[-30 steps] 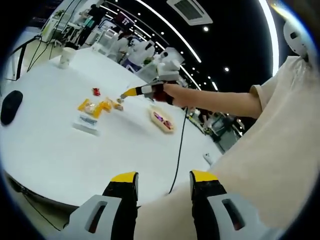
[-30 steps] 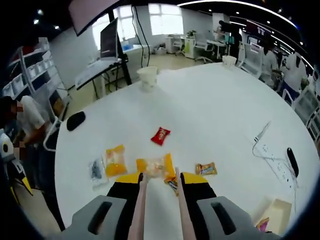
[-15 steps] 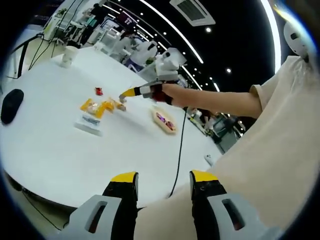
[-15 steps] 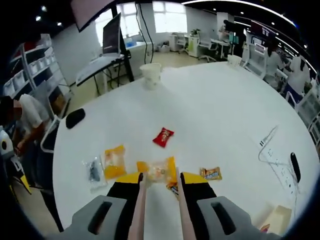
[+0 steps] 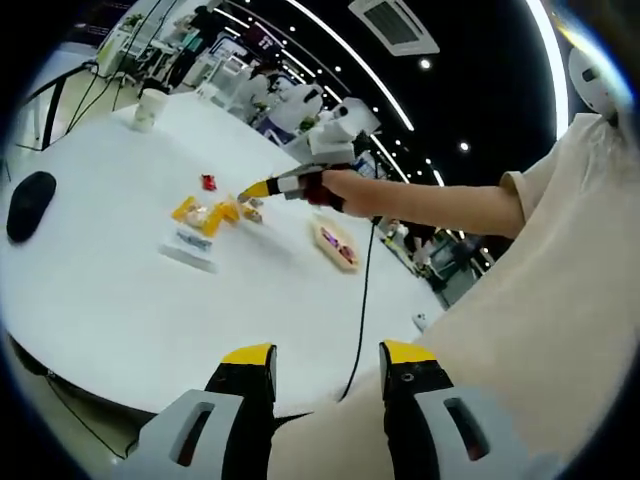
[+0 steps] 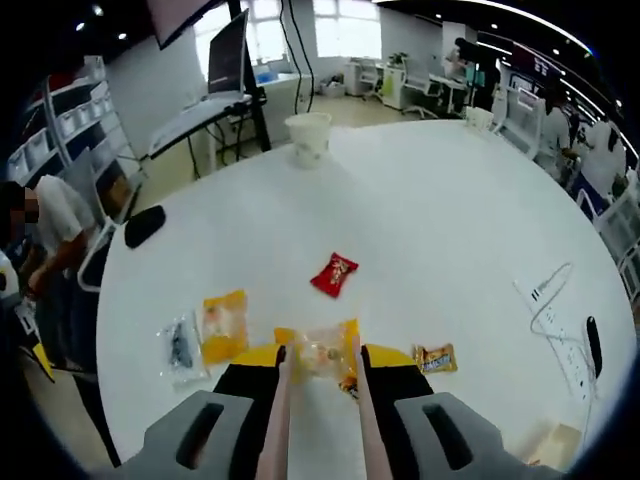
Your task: Place the target food into the container with the food tongs after gripping and lifting it, then release it inside without dropping or visibly crushing the food.
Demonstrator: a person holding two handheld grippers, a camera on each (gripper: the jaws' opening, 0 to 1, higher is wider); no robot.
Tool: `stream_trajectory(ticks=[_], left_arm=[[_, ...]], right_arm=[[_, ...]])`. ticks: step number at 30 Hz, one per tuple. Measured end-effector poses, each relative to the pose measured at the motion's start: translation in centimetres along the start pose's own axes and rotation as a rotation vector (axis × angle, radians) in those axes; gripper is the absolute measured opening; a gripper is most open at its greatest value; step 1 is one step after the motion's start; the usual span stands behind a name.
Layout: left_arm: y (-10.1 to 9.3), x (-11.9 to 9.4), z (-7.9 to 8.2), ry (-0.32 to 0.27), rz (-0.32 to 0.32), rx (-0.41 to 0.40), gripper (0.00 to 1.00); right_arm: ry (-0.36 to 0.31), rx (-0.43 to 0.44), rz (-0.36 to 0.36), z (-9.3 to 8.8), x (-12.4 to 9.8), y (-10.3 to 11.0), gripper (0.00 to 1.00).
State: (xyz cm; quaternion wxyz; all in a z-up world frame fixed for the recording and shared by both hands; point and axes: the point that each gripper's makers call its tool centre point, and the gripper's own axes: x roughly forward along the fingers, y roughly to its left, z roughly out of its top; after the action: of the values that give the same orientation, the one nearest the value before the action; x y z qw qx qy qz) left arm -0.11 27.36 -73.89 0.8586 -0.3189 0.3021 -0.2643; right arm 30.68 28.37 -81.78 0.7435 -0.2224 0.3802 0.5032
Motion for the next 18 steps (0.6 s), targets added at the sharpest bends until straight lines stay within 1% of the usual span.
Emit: stream_trajectory(ticks=[6, 8, 9, 12, 14, 15, 17, 18], left_arm=[[0.4, -0.2, 0.0, 0.0, 0.005, -0.01, 0.4], [0.4, -0.1, 0.0, -0.001, 0.005, -0.015, 0.4], [0.5, -0.1, 0.0, -0.002, 0.005, -0.017, 0.4], [0.5, -0.1, 0.1, -0.001, 0.003, -0.02, 0.4], [0.6, -0.1, 0.3, -0.003, 0.002, -0.021, 0.4], [0.6, -0.1, 0.4, -0.006, 0.004, -0.02, 0.4], [0.8, -0.2, 0.5, -0.011, 0.008, -0.023, 0.4], [0.9, -0.3, 0.6, -0.016, 0.012, -0.028, 0.4]], right_arm=[[0.013, -0.04, -0.014, 0.3, 0.7, -0.1, 0.3], [0.02, -0.057, -0.008, 0.4, 1.0, 0.2, 0.3], [0.024, -0.084, 0.005, 0.4, 1.0, 0.6, 0.3], [0.046, -0.158, -0.012, 0.1, 1.3, 0.6, 0.3], [0.051, -0.172, -0.02, -0.1, 1.1, 1.1, 0.3], [0.058, -0.182, -0.028, -0.2, 1.3, 0.8, 0.3], [0.064, -0.2, -0.026, -0.2, 1.5, 0.8, 0.3], [0.065, -0.222, -0.029, -0.1, 1.5, 1.0, 0.3]])
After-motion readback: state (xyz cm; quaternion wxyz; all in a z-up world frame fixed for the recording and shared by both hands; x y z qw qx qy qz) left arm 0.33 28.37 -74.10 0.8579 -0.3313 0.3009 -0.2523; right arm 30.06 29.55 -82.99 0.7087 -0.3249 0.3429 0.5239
